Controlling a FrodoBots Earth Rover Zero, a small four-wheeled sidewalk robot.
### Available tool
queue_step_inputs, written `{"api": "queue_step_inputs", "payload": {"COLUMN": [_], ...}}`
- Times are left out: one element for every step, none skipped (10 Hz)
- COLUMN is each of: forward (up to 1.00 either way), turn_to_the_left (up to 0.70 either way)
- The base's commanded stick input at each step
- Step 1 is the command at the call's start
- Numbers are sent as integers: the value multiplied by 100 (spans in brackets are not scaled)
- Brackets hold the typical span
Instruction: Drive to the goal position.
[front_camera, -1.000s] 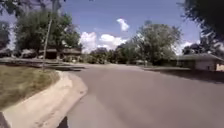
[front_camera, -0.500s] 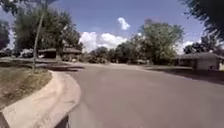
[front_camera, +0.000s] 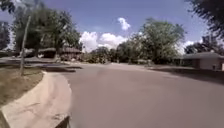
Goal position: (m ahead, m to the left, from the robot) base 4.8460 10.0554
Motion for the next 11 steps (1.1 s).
{"api": "queue_step_inputs", "payload": {"forward": [100, 100, 100, 100, 100, 100, 100, 100, 100, 100, 100], "turn_to_the_left": [39, 29, 20, 11, 1, 3, 20, 40, 40, 5, 0]}}
